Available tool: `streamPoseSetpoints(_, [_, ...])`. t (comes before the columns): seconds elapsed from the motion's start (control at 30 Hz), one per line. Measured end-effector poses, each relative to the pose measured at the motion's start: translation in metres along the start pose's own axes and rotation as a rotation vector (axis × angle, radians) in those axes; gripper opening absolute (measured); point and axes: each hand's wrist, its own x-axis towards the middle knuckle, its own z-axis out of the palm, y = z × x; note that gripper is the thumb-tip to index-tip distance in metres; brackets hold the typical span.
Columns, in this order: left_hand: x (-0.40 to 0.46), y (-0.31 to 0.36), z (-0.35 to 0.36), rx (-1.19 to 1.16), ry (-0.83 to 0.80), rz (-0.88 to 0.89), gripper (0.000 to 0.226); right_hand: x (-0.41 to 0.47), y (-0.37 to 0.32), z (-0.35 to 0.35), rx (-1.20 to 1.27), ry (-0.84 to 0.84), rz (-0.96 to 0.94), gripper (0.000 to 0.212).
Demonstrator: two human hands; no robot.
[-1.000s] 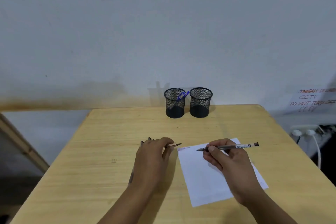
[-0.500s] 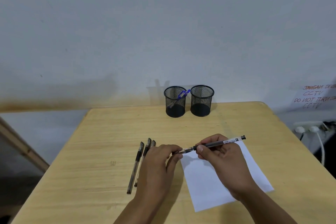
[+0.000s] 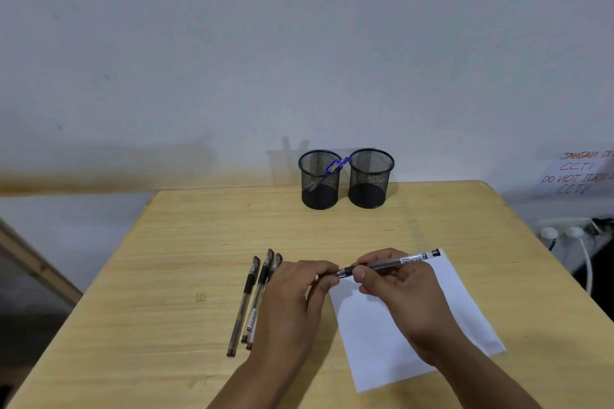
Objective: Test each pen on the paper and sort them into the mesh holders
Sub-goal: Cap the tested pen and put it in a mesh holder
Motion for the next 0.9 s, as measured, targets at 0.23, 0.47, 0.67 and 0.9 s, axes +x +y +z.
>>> streamPoseSetpoints(0.23, [0.007,0.003,-0.001,-0.066,0.079,-0.011,0.015,0.006,0.004,0.008,0.097,-0.011,0.005,0.003])
streamPoseSetpoints(0.47, [0.02,0.017,0.002,-0.301,-0.025,-0.306,0.022,0.02,0.004,0.02,0.313,0.003,0.056,0.022])
streamPoseSetpoints(0.67, [0.043,0.018,0.011,-0.355,-0.121,-0.333,0.016,0.05,-0.003,0.022,0.393,0.152,0.051,0.019])
streamPoseSetpoints(0.9, [0.119,-0.016,0.024,-0.225,-0.079,-0.439,0.04,0.12,-0.052,-0.018,-0.273,0.285,-0.139,0.012])
